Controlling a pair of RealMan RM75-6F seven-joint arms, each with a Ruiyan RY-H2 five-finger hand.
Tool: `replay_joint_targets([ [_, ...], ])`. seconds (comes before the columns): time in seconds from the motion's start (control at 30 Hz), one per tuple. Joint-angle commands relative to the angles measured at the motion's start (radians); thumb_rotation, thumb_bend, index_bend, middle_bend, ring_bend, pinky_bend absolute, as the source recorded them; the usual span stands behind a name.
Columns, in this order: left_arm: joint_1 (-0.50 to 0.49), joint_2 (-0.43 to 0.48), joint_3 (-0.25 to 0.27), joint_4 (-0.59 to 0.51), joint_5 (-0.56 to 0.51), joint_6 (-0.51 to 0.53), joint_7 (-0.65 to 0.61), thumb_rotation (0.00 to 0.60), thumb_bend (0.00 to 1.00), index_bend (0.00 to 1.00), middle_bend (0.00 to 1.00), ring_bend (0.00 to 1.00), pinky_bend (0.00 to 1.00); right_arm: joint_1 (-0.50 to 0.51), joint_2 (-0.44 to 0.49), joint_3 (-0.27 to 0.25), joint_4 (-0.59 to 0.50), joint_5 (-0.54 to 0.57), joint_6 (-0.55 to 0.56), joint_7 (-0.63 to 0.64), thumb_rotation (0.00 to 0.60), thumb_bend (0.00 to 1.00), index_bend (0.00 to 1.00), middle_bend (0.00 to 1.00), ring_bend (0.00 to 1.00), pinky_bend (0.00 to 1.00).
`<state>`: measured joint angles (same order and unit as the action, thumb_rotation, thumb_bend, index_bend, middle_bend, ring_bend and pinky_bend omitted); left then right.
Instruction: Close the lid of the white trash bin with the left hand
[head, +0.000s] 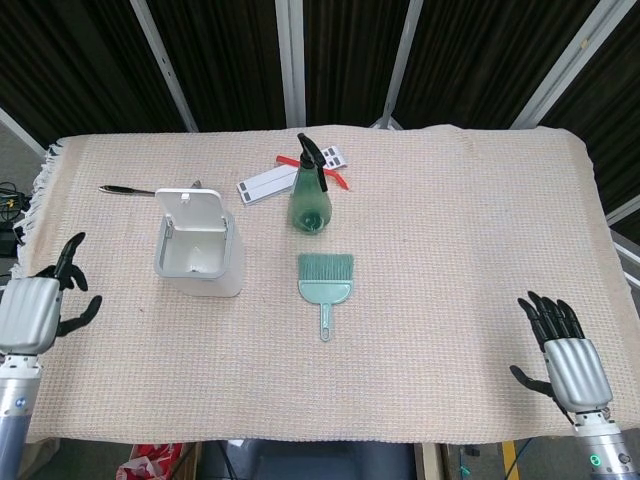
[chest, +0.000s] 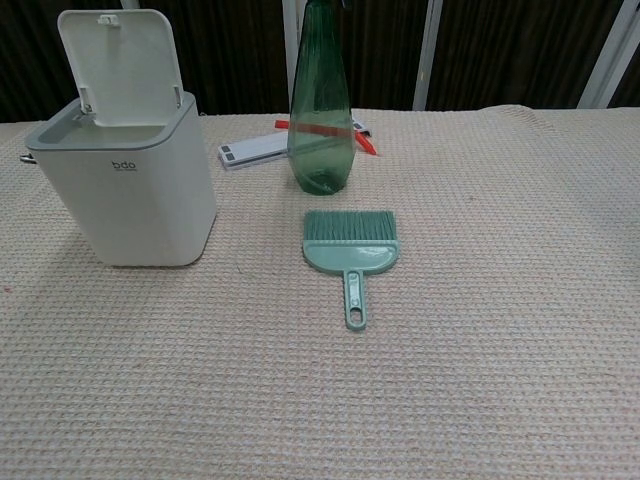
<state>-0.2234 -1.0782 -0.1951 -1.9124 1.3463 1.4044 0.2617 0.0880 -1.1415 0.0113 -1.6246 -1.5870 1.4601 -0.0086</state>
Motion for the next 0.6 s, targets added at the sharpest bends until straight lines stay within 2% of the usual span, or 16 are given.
replay_joint_targets([
  [0.03,-0.113,0.099,-0.115,-0.131,-0.201,-0.131,0.085,0.600,0.54,0.00,0.89,0.82,0.99,0.001,-0.001,0.000,0.000,0.000,-0.001,0.000,0.600,0.21,0.00,0.00,0.00,0.00],
  [0.23,-0.234,0.174,-0.201,-0.206,-0.435,-0.241,0.164,0.600,0.63,0.01,0.97,0.88,1.00,0.002,-0.001,0.001,-0.002,0.007,-0.006,0.005,0.600,0.21,0.00,0.00,0.00,0.00],
  [0.33,-0.359,0.225,-0.249,-0.233,-0.675,-0.333,0.247,0.600,0.64,0.03,0.97,0.89,1.00,0.003,0.003,0.003,-0.004,0.014,-0.009,0.014,0.600,0.21,0.00,0.00,0.00,0.00],
  [0.43,-0.441,0.240,-0.251,-0.235,-0.807,-0.345,0.323,0.600,0.65,0.03,0.97,0.89,1.00,0.002,0.005,0.002,-0.004,0.014,-0.008,0.020,0.600,0.21,0.00,0.00,0.00,0.00],
  [0.6,-0.550,0.233,-0.233,-0.234,-0.952,-0.335,0.418,0.600,0.65,0.03,0.98,0.89,1.00,0.000,0.007,0.001,-0.005,0.012,-0.005,0.025,0.600,0.21,0.00,0.00,0.00,0.00],
])
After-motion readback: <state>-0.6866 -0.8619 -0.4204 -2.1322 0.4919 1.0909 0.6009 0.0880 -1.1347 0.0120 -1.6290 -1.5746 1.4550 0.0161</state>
